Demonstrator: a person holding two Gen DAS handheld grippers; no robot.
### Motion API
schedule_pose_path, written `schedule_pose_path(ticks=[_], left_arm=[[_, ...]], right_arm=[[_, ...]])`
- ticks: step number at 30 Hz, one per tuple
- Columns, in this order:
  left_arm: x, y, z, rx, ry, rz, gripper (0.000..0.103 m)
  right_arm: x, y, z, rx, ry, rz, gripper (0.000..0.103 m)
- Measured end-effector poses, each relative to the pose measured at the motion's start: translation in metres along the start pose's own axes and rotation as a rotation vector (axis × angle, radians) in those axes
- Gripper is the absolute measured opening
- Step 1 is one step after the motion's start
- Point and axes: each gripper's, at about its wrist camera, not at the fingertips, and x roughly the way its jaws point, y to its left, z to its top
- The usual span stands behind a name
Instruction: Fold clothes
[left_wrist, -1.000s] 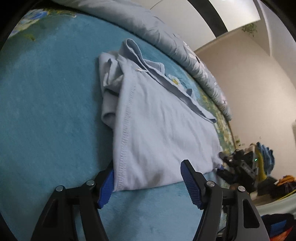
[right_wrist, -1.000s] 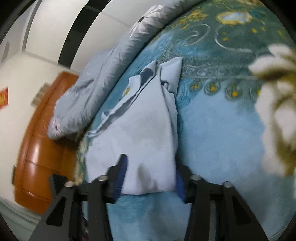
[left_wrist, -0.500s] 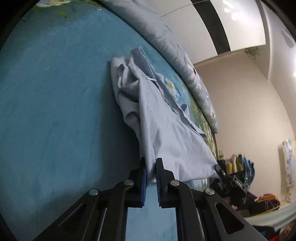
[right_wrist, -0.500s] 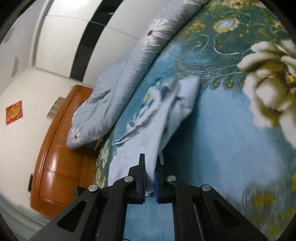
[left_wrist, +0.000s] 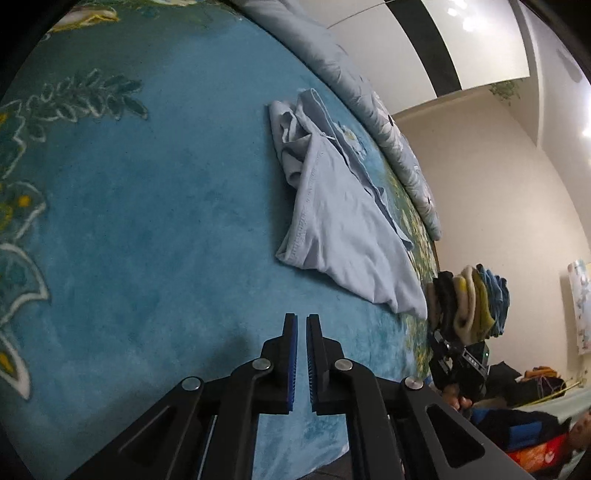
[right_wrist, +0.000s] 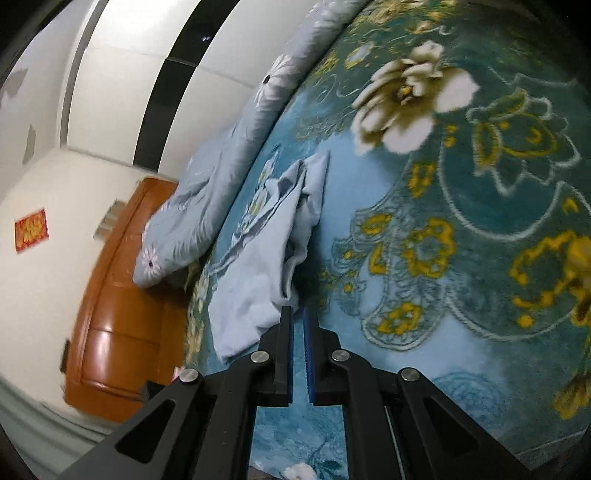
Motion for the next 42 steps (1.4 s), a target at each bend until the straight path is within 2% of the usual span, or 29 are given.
schedule_pose_path(ticks=[3, 5, 9, 11, 13, 15, 18, 22, 23, 24, 25, 27, 30, 33, 34, 36, 38, 40, 41, 42], left_arm=[[-0.004, -0.015, 0.008, 0.086, -0.024, 0.062, 0.007], [0.001, -0.029, 0.025, 0.136, -0.044, 0.087, 0.01], [0.016, -0.052, 0.067, 0.192, -0.052, 0.099, 0.048], [0.027, -0.061, 0.09, 0.202, -0.041, 0.109, 0.054], [0.038, -0.062, 0.11, 0.19, -0.027, 0.091, 0.065], [0.051, -0.055, 0.129, 0.138, -0.019, 0.07, 0.066], [0.07, -0.042, 0.155, 0.056, -0.015, 0.046, 0.066], [0.093, -0.037, 0.183, 0.008, -0.01, 0.035, 0.066], [0.099, -0.037, 0.187, -0.001, -0.008, 0.037, 0.066], [0.104, -0.037, 0.192, -0.001, -0.002, 0.035, 0.066], [0.108, -0.038, 0.195, 0.004, 0.003, 0.032, 0.066], [0.116, -0.036, 0.203, 0.005, 0.007, 0.03, 0.066], [0.125, -0.028, 0.216, -0.041, -0.016, 0.0, 0.066], [0.126, -0.014, 0.225, -0.135, -0.063, -0.089, 0.066], [0.125, -0.007, 0.228, -0.176, -0.09, -0.112, 0.066], [0.123, 0.0, 0.229, -0.214, -0.115, -0.101, 0.066], [0.116, 0.0, 0.221, -0.198, -0.108, -0.089, 0.066], [0.108, 0.001, 0.214, -0.181, -0.101, -0.076, 0.066], [0.104, 0.0, 0.209, -0.168, -0.098, -0.066, 0.066], [0.096, -0.003, 0.201, -0.131, -0.096, -0.039, 0.066]], right_arm=[[0.001, 0.014, 0.007, -0.067, -0.012, -0.035, 0.008], [0.011, 0.028, 0.017, -0.102, -0.019, -0.066, 0.008], [0.032, 0.046, 0.049, -0.135, -0.006, -0.086, 0.01], [0.047, 0.052, 0.066, -0.125, 0.001, -0.077, 0.019], [0.065, 0.055, 0.08, -0.101, 0.011, -0.076, 0.038], [0.084, 0.054, 0.095, -0.073, 0.028, -0.089, 0.041], [0.11, 0.045, 0.117, -0.036, 0.046, -0.158, 0.041], [0.137, 0.039, 0.138, -0.031, 0.096, -0.178, 0.041], [0.144, 0.035, 0.142, -0.002, 0.127, -0.157, 0.041], [0.146, 0.031, 0.143, 0.021, 0.143, -0.125, 0.035], [0.149, 0.028, 0.147, 0.044, 0.165, -0.078, 0.022], [0.154, 0.027, 0.153, 0.053, 0.19, -0.064, 0.01], [0.161, 0.024, 0.164, 0.086, 0.192, -0.057, 0.004], [0.16, 0.024, 0.182, 0.135, 0.126, -0.011, 0.003], [0.16, 0.023, 0.189, 0.144, 0.097, -0.028, 0.003], [0.164, 0.019, 0.2, 0.17, 0.056, -0.076, 0.004], [0.168, 0.015, 0.202, 0.172, 0.064, -0.137, 0.007], [0.165, 0.014, 0.198, 0.157, 0.076, -0.12, 0.007], [0.161, 0.014, 0.196, 0.146, 0.079, -0.105, 0.011], [0.153, 0.015, 0.191, 0.121, 0.08, -0.11, 0.023]])
